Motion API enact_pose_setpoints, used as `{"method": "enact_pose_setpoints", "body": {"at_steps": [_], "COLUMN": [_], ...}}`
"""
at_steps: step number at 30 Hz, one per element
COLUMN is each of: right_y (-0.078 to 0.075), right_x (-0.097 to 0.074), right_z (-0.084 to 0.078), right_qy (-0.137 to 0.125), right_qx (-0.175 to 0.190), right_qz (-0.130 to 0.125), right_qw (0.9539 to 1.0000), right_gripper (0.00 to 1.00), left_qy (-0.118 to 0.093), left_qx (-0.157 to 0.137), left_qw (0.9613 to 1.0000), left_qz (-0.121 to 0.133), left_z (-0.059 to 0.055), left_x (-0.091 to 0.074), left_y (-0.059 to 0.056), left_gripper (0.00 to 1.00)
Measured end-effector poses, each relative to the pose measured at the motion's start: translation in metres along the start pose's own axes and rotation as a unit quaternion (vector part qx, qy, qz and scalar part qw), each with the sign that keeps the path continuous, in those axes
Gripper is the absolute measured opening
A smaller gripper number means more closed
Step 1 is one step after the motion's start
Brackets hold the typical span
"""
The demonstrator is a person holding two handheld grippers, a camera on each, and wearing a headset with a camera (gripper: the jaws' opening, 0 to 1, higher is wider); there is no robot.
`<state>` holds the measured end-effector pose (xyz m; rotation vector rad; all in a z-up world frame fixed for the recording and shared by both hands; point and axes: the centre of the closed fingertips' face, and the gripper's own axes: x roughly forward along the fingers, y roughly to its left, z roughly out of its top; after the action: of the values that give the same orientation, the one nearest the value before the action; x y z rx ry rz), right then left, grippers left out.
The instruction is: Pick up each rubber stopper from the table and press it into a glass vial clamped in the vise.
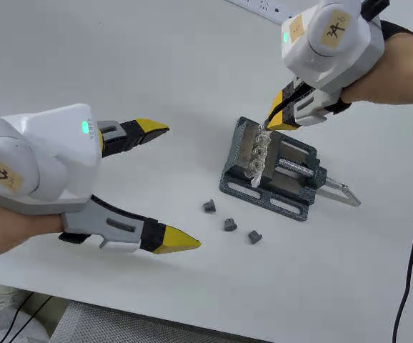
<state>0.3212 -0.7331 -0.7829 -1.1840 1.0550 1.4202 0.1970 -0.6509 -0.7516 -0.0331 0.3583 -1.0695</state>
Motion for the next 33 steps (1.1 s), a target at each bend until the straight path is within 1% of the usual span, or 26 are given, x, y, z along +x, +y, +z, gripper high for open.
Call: {"method": "enact_pose_setpoints", "body": {"at_steps": [1,3,5,13,18,20,21,25,31,33], "right_y": [-0.0011,-0.0010,0.0004,0.0025,0.0015,0.0001,-0.0004,0.0031,0.0025,0.0004], "right_x": [0.0001,0.0007,0.0008,0.0007,-0.0007,-0.0007,-0.0007,-0.0014,-0.0019,-0.0017], "right_z": [-0.0003,0.0001,-0.0010,-0.0019,-0.0015,-0.0022,-0.0020,-0.0010,-0.0006,0.0000], "right_qy": [0.000,0.005,0.006,-0.001,-0.019,-0.028,-0.032,-0.039,-0.045,-0.048], "right_qx": [0.004,-0.009,-0.005,-0.007,0.013,0.015,0.025,0.024,0.027,0.033], "right_qz": [0.000,0.002,0.003,0.001,-0.004,-0.005,-0.005,-0.008,-0.014,-0.015], "right_qw": [1.0000,0.9999,1.0000,1.0000,0.9997,0.9995,0.9992,0.9989,0.9985,0.9982], "right_gripper": [0.01,0.01,0.00,0.00,0.01,0.01,0.02,0.02,0.02,0.02], "left_qy": [0.000,0.000,0.001,0.002,0.003,0.003,0.004,0.006,0.008,0.009], "left_qx": [0.000,0.000,0.002,0.002,0.004,0.004,0.004,0.006,0.007,0.008], "left_qw": [1.0000,1.0000,1.0000,1.0000,1.0000,1.0000,1.0000,1.0000,0.9999,0.9999], "left_qz": [0.001,0.002,0.002,0.004,0.002,0.003,0.003,0.002,0.003,0.003], "left_z": [0.0001,0.0003,0.0003,0.0005,0.0015,0.0016,0.0013,0.0020,0.0030,0.0030], "left_x": [0.0000,-0.0001,-0.0004,-0.0011,-0.0008,-0.0011,-0.0011,-0.0008,-0.0017,-0.0020], "left_y": [0.0003,0.0005,0.0000,0.0011,0.0005,0.0004,0.0003,-0.0009,-0.0009,-0.0013], "left_gripper": [0.94,0.94,0.94,0.94,0.94,0.94,0.94,0.94,0.94,0.94]}}
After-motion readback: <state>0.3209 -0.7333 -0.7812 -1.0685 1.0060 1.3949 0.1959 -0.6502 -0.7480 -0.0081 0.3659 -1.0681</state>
